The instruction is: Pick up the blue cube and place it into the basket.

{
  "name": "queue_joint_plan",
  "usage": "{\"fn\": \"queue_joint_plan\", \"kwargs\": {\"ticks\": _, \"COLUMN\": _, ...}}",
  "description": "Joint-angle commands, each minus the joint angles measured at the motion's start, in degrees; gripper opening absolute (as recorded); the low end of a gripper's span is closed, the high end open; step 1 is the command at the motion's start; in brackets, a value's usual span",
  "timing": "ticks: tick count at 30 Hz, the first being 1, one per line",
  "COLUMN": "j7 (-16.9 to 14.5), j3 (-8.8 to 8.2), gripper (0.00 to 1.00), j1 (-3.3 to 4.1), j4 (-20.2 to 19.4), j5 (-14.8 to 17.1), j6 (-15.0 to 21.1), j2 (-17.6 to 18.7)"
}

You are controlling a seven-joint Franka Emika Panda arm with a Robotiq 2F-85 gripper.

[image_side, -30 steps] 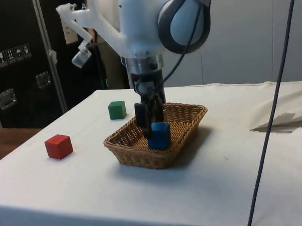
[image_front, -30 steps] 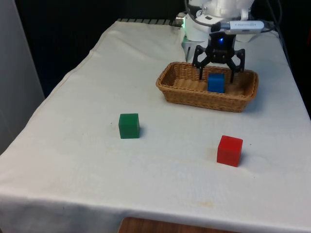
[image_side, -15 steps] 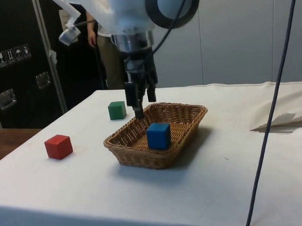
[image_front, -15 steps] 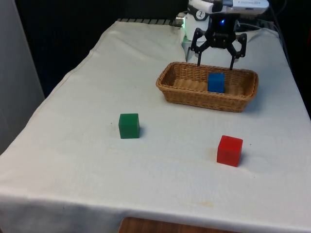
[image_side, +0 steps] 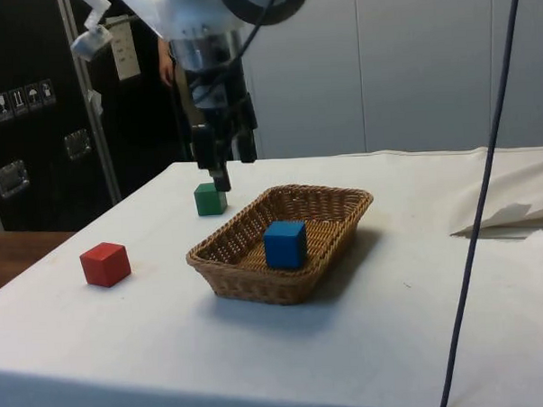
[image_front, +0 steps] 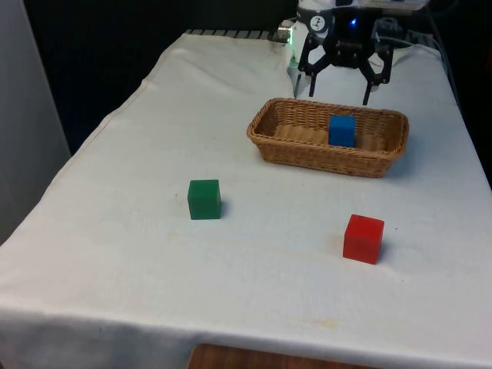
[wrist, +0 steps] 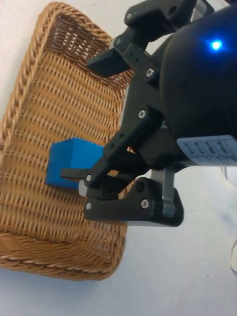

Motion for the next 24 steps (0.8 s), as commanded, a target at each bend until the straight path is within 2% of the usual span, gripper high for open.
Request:
{"fn": "queue_joint_plan", "kwargs": {"ticks": 1, "j7": -0.69, "j3": -0.06, "gripper": 1.0, "j1": -0.17, "j4": 1.43, "j5": 0.46, "j6": -1.26, "j2": 0.63}}
{"fn": "queue_joint_plan", "kwargs": {"ticks": 6, "j7": -1.6, "j3": -0.4, "gripper": 1.0, "j1": -0.23, "j4": 5.33, "j5": 0.46, "j6": -4.3, "j2": 1.95}}
{"fn": "queue_joint_plan", "kwargs": {"ticks": 7, "j7": -1.09, "j3": -0.46, "gripper": 1.0, "j1": -0.11, "j4": 4.87, "j5": 0.0, "j6": -3.67, "j2": 1.66}}
{"fn": "queue_joint_plan", "kwargs": {"ticks": 14, "j7": -3.32, "j3": -1.03, "gripper": 1.0, "j1": -0.63, "j4": 10.14, "j5": 0.23, "j6": -8.31, "j2": 3.38}}
{"fn": "queue_joint_plan", "kwargs": {"ticks": 15, "j7": -2.92, "j3": -1.09, "gripper": 1.0, "j1": -0.52, "j4": 9.8, "j5": 0.0, "j6": -7.79, "j2": 3.15}}
{"fn": "queue_joint_plan", "kwargs": {"ticks": 20, "j7": -4.81, "j3": -1.72, "gripper": 1.0, "j1": -0.86, "j4": 12.55, "j5": 0.06, "j6": -10.54, "j2": 3.78}}
{"fn": "queue_joint_plan", "kwargs": {"ticks": 24, "j7": -4.98, "j3": -2.01, "gripper": 1.0, "j1": -0.69, "j4": 12.83, "j5": 0.0, "j6": -10.66, "j2": 3.67}}
